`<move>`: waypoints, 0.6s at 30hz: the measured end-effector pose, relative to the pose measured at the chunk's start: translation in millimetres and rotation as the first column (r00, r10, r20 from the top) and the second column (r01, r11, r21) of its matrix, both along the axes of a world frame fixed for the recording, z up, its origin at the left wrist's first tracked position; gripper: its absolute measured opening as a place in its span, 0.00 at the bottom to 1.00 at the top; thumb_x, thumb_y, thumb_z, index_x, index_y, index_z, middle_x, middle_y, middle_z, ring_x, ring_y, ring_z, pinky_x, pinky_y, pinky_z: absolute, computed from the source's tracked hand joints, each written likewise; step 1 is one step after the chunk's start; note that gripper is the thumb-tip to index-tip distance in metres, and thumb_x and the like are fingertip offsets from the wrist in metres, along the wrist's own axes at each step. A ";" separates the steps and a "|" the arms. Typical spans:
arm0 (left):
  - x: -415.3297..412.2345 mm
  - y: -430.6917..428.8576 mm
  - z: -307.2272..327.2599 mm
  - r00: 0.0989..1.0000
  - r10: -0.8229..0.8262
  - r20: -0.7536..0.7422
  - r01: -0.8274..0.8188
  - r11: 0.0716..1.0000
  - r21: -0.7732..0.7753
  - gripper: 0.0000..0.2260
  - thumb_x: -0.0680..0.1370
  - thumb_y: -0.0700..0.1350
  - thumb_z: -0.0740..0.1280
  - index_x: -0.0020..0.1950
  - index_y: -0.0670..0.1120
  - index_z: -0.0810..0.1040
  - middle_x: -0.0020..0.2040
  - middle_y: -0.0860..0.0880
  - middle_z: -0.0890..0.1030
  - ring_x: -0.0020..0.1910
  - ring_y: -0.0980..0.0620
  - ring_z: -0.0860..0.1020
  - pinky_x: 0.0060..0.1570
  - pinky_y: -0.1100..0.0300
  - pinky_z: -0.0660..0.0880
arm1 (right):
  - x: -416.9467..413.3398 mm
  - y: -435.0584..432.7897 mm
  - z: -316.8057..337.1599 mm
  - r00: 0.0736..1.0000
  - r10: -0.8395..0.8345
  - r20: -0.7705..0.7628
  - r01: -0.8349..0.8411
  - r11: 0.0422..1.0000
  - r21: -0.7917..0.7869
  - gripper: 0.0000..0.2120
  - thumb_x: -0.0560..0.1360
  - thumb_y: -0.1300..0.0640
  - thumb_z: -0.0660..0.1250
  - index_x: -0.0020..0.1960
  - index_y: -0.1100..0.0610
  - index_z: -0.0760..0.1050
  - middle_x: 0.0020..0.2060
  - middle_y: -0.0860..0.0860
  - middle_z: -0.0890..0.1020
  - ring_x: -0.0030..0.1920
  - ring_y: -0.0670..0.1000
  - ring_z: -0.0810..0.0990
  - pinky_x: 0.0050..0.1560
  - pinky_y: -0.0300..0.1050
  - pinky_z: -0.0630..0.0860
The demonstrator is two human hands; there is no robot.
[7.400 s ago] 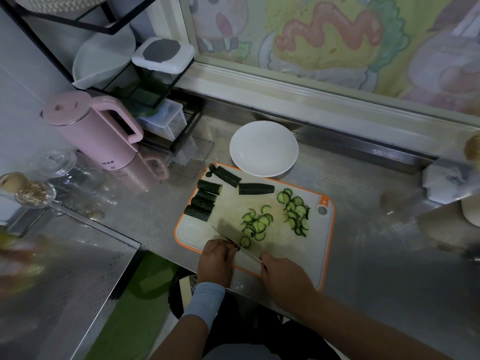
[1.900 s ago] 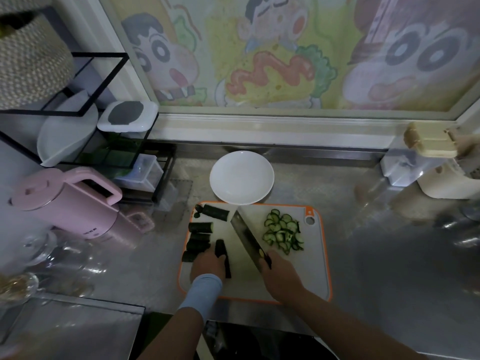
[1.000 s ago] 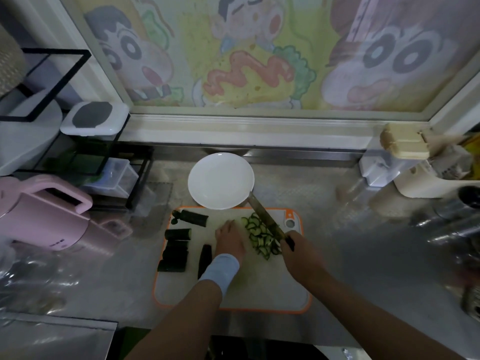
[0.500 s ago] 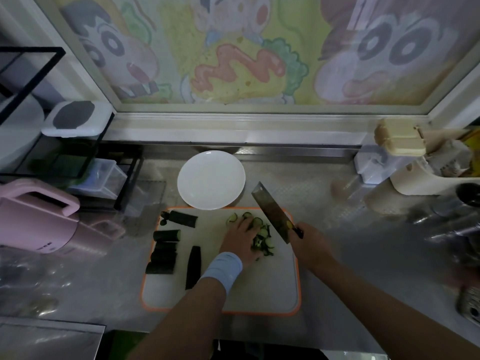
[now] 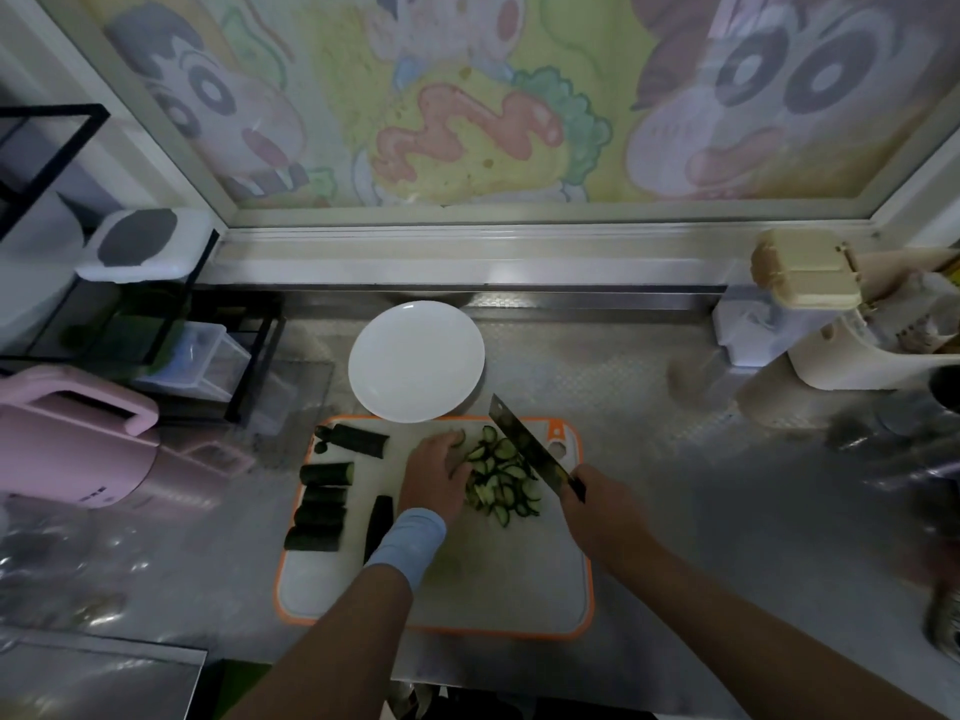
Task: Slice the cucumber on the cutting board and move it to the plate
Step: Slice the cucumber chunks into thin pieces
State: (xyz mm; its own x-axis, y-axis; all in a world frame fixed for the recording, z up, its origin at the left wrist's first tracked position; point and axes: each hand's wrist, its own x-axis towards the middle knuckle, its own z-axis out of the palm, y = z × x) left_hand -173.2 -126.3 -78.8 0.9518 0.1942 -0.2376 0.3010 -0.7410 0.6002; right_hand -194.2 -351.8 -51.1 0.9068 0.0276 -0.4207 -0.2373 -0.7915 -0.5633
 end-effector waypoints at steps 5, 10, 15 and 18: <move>-3.5 -12.0 2.3 0.999 -0.038 -0.035 0.036 0.997 -0.061 0.18 0.77 0.43 0.65 0.67 0.45 0.72 0.64 0.46 0.74 0.64 0.46 0.71 0.66 0.54 0.67 | 0.8 -2.0 4.6 0.997 0.050 0.055 -0.049 0.998 -0.031 0.11 0.79 0.48 0.59 0.40 0.52 0.67 0.30 0.49 0.74 0.29 0.50 0.73 0.28 0.43 0.65; 8.0 -6.4 8.8 0.986 0.154 0.071 -0.158 0.986 0.056 0.16 0.76 0.34 0.59 0.63 0.43 0.74 0.63 0.43 0.73 0.63 0.43 0.68 0.64 0.53 0.65 | 8.1 -10.4 7.5 0.992 0.050 0.119 -0.036 0.993 -0.113 0.09 0.78 0.48 0.58 0.41 0.50 0.66 0.31 0.49 0.75 0.32 0.52 0.75 0.31 0.45 0.70; -0.6 -11.5 15.9 0.995 -0.064 -0.081 0.056 0.994 -0.096 0.19 0.79 0.36 0.57 0.68 0.47 0.71 0.65 0.48 0.74 0.64 0.48 0.72 0.61 0.64 0.65 | 5.8 -7.8 6.1 0.970 0.206 0.130 -0.181 0.966 -0.185 0.10 0.77 0.47 0.58 0.43 0.52 0.68 0.32 0.48 0.74 0.33 0.54 0.74 0.31 0.44 0.65; -9.1 -8.4 19.5 1.000 0.016 0.005 -0.015 0.993 -0.118 0.17 0.79 0.36 0.58 0.65 0.45 0.75 0.62 0.48 0.76 0.62 0.48 0.73 0.59 0.65 0.65 | 1.5 -4.6 9.2 0.961 0.226 0.163 -0.195 0.963 -0.184 0.10 0.77 0.45 0.57 0.42 0.50 0.67 0.30 0.47 0.73 0.32 0.52 0.73 0.31 0.44 0.66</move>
